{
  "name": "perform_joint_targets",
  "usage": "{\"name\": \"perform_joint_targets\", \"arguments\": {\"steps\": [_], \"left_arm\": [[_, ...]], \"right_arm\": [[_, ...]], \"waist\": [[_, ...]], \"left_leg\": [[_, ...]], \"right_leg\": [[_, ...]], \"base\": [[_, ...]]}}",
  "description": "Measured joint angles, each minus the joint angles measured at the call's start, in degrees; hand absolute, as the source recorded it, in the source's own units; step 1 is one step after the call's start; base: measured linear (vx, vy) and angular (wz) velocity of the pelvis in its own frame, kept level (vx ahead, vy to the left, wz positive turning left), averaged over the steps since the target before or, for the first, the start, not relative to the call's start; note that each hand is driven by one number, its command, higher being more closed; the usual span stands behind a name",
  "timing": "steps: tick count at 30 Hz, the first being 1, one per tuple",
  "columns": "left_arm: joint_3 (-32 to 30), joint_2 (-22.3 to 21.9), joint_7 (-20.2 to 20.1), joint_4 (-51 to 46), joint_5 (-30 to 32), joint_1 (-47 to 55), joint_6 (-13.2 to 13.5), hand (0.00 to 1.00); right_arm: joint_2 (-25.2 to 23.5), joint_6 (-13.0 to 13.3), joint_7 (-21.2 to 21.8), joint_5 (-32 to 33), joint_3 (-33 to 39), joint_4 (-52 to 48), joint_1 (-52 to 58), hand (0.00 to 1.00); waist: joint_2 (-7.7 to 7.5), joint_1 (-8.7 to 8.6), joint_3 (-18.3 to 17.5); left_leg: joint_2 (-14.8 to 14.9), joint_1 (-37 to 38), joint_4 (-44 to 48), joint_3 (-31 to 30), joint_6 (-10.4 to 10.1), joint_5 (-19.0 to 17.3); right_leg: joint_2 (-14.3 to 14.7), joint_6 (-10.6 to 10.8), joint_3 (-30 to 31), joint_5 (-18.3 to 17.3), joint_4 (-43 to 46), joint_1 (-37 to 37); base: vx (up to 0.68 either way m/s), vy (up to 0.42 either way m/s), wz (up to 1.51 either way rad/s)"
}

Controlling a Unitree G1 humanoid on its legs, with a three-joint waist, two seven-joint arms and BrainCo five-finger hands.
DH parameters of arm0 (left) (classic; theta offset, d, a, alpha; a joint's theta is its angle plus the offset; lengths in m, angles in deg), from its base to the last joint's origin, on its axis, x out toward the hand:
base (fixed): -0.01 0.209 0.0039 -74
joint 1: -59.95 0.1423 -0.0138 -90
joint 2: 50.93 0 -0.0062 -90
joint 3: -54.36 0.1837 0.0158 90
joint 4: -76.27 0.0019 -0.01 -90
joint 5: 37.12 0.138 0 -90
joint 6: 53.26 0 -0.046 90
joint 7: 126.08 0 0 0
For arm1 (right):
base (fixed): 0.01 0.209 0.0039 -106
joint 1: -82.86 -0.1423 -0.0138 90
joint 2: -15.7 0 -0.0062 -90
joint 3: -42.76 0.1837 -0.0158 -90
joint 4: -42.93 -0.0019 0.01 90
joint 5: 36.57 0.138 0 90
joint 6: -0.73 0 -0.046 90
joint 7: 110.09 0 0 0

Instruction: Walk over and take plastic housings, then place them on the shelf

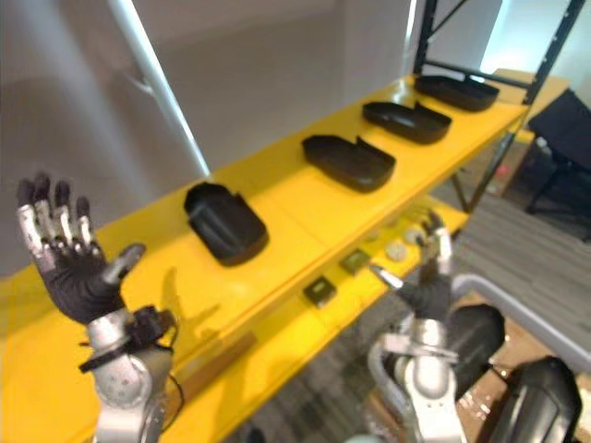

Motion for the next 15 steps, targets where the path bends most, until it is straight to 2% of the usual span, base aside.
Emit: {"name": "perform_joint_targets", "arguments": {"steps": [5,9,11,15], "left_arm": [[4.67,2.73,-6.67,2.26,-4.86,-4.01,-0.82,0.0],[7.2,2.57,-8.9,5.18,-7.12,-4.76,-2.57,0.0],[9.22,2.51,-8.99,7.36,-7.15,-4.77,-3.43,0.0],[10.81,2.44,-8.74,8.67,-6.98,-5.29,-4.35,0.0]], "right_arm": [[-0.71,-0.37,-0.12,0.39,5.0,-0.25,1.82,0.0],[-2.44,-0.44,-0.02,1.48,5.85,-0.7,5.31,0.0],[-3.53,-0.41,0.29,2.06,6.38,-0.89,8.5,0.0],[-4.12,-0.03,2.6,3.77,6.19,-1.13,11.88,0.0]], "waist": [[-0.93,-2.64,-0.35],[-1.25,-4.55,-0.39],[-1.07,-5.48,-0.73],[-0.95,-7.28,-1.23]], "left_leg": [[0.67,0.27,-0.01,4.46,-0.34,-0.27],[1.23,2.02,-0.06,8.28,-0.78,-0.9],[1.52,3.08,-0.08,11.93,-1.17,-1.45],[2.01,3.79,-0.06,15.52,-1.66,-2.07]], "right_leg": [[0.86,-0.15,4.72,1.63,-0.14,-2.71],[1.56,-0.25,8.64,2.05,-0.29,-3.94],[2.16,-0.56,12.15,2.33,-0.66,-5.46],[3.02,-0.47,15.2,3.28,-1.25,-7.16]], "base": [[0.0,0.01,-0.41],[-0.02,0.002,-0.6],[-0.02,-0.001,-0.76],[0.01,-0.011,-0.52]]}}
